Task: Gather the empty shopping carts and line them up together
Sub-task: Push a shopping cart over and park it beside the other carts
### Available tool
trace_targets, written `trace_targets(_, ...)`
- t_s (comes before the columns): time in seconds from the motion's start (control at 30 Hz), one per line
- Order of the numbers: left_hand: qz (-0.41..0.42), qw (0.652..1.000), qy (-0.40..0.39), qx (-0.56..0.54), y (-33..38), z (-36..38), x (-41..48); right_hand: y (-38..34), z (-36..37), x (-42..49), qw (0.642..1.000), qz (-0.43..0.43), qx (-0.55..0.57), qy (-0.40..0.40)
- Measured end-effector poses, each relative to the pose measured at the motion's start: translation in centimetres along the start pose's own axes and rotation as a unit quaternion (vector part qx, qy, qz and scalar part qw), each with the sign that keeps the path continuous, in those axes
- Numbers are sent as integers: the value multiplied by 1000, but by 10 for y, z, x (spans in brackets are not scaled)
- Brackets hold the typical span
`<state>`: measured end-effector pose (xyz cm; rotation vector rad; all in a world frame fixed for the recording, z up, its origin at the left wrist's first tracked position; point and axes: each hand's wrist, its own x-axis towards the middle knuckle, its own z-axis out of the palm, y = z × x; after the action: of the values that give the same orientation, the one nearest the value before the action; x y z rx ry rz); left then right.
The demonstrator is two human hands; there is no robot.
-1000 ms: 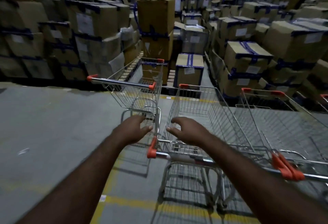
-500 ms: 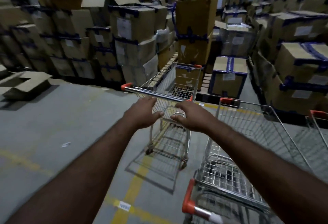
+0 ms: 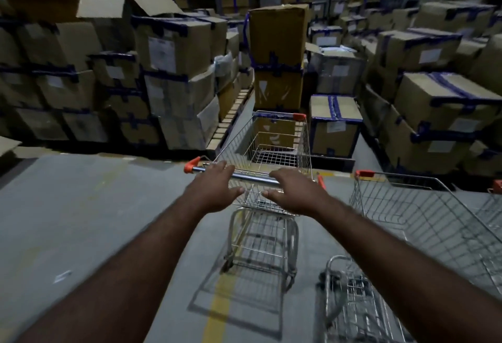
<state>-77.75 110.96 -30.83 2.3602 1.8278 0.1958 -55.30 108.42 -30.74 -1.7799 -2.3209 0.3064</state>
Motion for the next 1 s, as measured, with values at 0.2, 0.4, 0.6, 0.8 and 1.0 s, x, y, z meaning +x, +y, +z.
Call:
trace_targets(0.2, 28, 999, -36, 12, -58, 3, 45, -8, 30, 41, 999, 43, 15, -19)
trace_targets(0.4, 49, 996, -59, 35, -81, 25, 95, 10, 58, 85, 996, 85, 4, -19)
trace_targets(0.6, 59, 990, -119, 35, -97, 65, 141, 44, 105, 121, 991, 130, -13, -40)
trace_targets(0.8, 64, 989, -127, 41, -98, 95, 180, 67, 122, 136, 988, 139, -60, -2)
trace_targets(1.0, 76, 992, -102, -8, -74, 104, 217, 121, 100, 163, 985, 170, -20, -20)
